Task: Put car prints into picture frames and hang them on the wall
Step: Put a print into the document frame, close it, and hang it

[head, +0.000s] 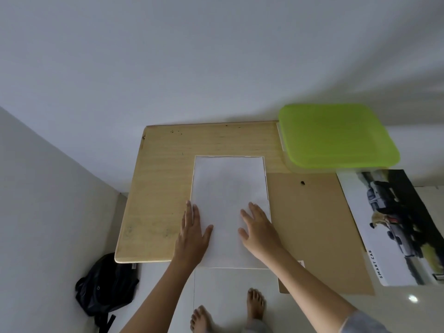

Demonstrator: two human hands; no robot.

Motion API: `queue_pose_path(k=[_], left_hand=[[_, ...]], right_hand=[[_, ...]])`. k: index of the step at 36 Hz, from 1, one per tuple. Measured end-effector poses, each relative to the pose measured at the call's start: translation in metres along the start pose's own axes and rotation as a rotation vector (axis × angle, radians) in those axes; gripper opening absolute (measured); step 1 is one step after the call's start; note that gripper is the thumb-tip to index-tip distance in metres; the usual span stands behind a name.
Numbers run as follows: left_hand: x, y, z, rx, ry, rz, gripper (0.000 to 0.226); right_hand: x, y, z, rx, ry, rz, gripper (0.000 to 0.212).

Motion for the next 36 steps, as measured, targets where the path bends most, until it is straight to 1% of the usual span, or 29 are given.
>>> queue_pose_path(k=[2, 5, 8, 12, 14, 18, 22, 27, 31, 32, 36], left_hand=[[-0.003, -0.001, 0.000, 0.002, 0.019, 0.005, 0.075], [-0.006, 0.000, 0.000, 0.018, 0.029, 0.018, 0.074], [-0.007, 0.000, -0.002, 0.019, 0.026, 0.020, 0.074], [-0.015, 0.000, -0.005, 0.033, 0.002, 0.010, 0.073], [-0.020, 0.001, -0.008, 0.033, -0.009, 0.021, 0.074], [-0.027, 0.002, -0.012, 0.037, -0.016, 0.054, 0.074], [-0.029, 0.004, -0.013, 0.018, -0.007, 0.083, 0.075], [-0.043, 0.008, -0.013, 0.021, -0.004, 0.118, 0.077], [-0.055, 0.008, -0.016, 0.012, -0.028, 0.110, 0.092], [-0.057, 0.008, -0.017, 0.014, -0.029, 0.110, 0.092], [-0.060, 0.006, -0.023, 0.028, -0.020, 0.092, 0.078]], right_hand=[[-0.002, -0.002, -0.003, 0.060, -0.019, 0.010, 0.054], [0.000, -0.004, -0.008, 0.136, 0.025, 0.064, 0.058], [0.002, -0.004, 0.000, 0.113, 0.078, 0.103, 0.060], [-0.007, -0.002, 0.011, 0.092, 0.080, 0.105, 0.059], [-0.011, -0.002, 0.013, 0.115, 0.054, 0.107, 0.059], [-0.014, 0.003, 0.011, 0.230, 0.034, 0.166, 0.058], [-0.011, 0.012, 0.016, 0.250, 0.067, 0.240, 0.060], [-0.018, 0.013, 0.026, 0.251, -0.016, 0.207, 0.058], [-0.023, 0.008, 0.030, 0.225, -0.046, 0.174, 0.058], [-0.024, 0.007, 0.030, 0.223, -0.061, 0.164, 0.058], [-0.026, 0.006, 0.026, 0.197, -0.187, 0.101, 0.057]])
Point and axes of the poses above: each hand's wrist, its own y-axis away from the middle knuckle, its own z-axis out of the palm, x = y × z, the point moved 5 cm from there along -y, towards the middle knuckle, and after that the axes turned 6 degrees about -y, right-handed, at the moved point
